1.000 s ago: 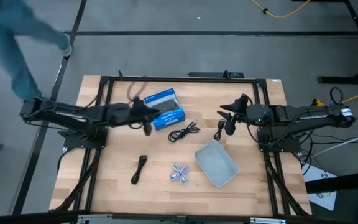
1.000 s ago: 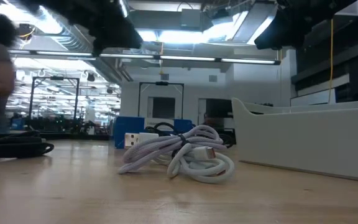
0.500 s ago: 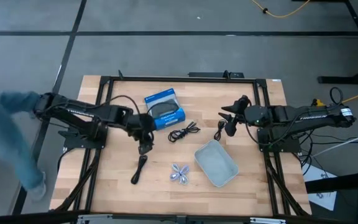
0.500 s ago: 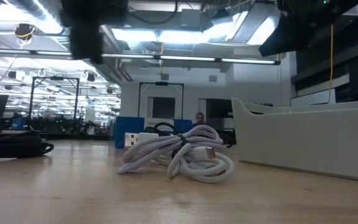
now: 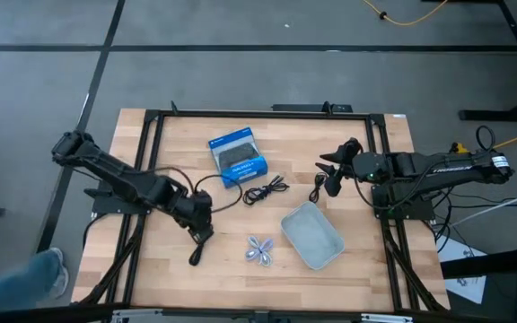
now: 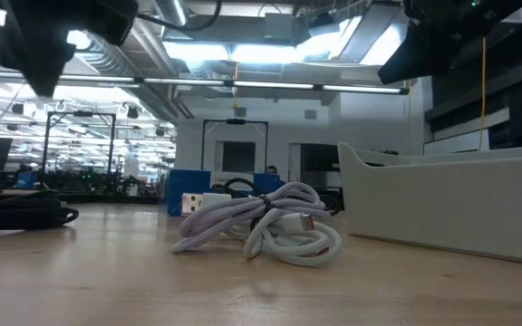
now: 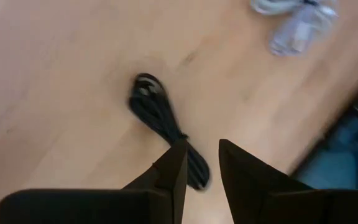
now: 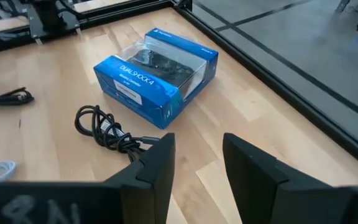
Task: Pick and place USB-C Cables
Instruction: Put the bottom black charger cable into the white bin
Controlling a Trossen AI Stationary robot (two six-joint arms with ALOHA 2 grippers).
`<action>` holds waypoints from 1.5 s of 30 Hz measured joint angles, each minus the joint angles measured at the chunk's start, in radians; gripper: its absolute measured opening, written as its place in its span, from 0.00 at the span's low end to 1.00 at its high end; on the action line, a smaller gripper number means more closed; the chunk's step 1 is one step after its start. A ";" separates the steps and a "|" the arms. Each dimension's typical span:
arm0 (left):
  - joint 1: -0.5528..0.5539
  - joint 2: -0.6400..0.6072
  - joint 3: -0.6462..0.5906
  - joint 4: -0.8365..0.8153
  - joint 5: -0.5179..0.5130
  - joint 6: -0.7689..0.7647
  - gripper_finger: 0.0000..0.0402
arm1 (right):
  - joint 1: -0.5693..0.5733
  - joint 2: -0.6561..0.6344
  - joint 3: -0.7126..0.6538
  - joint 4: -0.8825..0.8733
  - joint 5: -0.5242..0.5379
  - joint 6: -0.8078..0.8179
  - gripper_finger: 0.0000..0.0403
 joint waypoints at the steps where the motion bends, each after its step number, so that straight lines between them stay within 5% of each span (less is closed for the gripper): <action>1: -0.016 0.015 0.000 -0.002 -0.030 -0.032 0.21 | 0.000 0.000 0.000 0.000 0.000 0.013 0.35; 18: -0.118 0.370 0.000 0.114 0.025 -0.326 0.21 | 0.000 0.000 -0.001 -0.022 -0.001 0.078 0.35; 45: -0.114 0.466 0.008 0.162 0.079 -0.322 0.21 | 0.000 0.000 -0.001 -0.026 -0.009 0.068 0.35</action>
